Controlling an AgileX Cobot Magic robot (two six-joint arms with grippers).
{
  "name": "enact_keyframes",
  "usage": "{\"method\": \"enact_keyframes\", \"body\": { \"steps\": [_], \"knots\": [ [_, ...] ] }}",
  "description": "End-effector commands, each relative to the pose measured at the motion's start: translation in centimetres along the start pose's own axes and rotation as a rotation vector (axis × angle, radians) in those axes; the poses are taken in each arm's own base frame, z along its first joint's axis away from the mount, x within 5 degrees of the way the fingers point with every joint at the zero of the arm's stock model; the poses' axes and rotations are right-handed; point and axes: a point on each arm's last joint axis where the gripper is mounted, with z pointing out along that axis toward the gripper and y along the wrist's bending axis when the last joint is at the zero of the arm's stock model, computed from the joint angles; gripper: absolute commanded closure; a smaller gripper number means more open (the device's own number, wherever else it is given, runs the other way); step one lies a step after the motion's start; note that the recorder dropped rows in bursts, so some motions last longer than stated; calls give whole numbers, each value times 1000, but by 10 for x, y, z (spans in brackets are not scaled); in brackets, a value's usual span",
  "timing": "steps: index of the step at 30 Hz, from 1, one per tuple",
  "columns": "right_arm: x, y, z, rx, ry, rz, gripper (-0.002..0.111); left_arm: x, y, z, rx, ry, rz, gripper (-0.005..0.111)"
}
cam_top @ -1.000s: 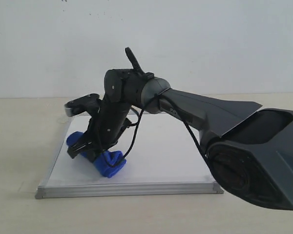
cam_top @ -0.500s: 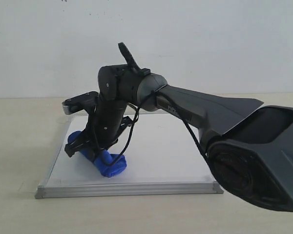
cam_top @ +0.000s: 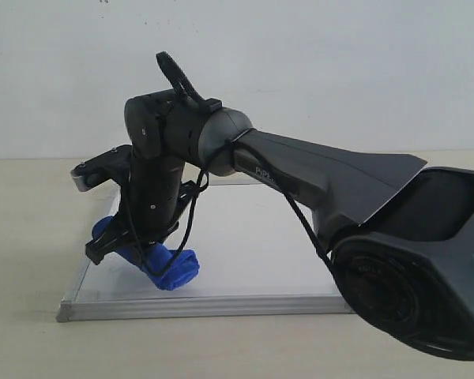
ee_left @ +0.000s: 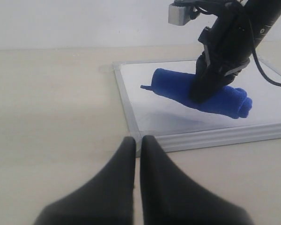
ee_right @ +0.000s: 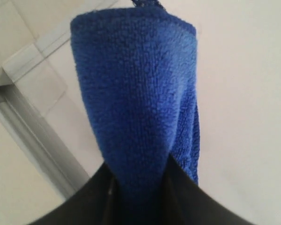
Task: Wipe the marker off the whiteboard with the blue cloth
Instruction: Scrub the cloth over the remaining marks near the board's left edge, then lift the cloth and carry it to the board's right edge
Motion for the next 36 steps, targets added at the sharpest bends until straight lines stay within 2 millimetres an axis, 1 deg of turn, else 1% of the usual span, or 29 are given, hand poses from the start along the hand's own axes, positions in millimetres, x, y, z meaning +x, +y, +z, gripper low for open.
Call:
{"method": "enact_keyframes", "body": {
  "steps": [1, 5, 7, 8, 9, 10, 12, 14, 16, 17, 20, 23, 25, 27, 29, 31, 36],
  "knots": [
    [3, -3, -14, 16, 35, -4, 109, -2, 0, 0, 1, -12, -9, 103],
    [0, -2, -31, 24, 8, -14, 109, -2, 0, 0, 1, -12, -9, 103],
    [4, -3, -45, 52, 15, -24, 109, -2, 0, 0, 1, -12, -9, 103],
    [10, -2, -56, 63, 25, -28, 109, -2, 0, 0, 1, -12, -9, 103],
    [15, -1, -63, 65, 35, -27, 109, -2, 0, 0, 1, -12, -9, 103],
    [24, 0, -72, 65, 45, -19, 109, -2, 0, 0, 1, -12, -9, 103],
    [35, 1, -78, 71, 27, -18, 109, -2, 0, 0, 1, -12, -9, 103],
    [51, -4, -85, 81, 9, -3, 109, -2, 0, 0, 1, -12, -9, 103],
    [71, -15, -93, 98, -22, 38, 109, -2, 0, 0, 1, -12, -9, 103],
    [79, -24, -97, 110, -44, 72, 109, -2, 0, 0, 1, -12, -9, 103],
    [112, -53, -113, 150, -80, 176, 109, -2, 0, 0, 1, -12, -9, 103],
    [148, -87, -130, 201, -110, 301, 109, -2, 0, 0, 1, -12, -9, 103],
    [164, -105, -139, 235, -148, 390, 109, -2, 0, 0, 1, -12, -9, 103],
    [177, -124, -143, 266, -174, 491, 109, -2, 0, 0, 1, -12, -9, 103],
    [186, -139, -141, 303, -183, 582, 109, -2, 0, 0, 1, -12, -9, 103],
    [190, -150, -136, 343, -184, 637, 109, -2, 0, 0, 1, -12, -9, 103],
    [192, -166, -109, 409, -184, 729, 109, -2, 0, 0, 1, -12, -9, 103]
  ]
}}
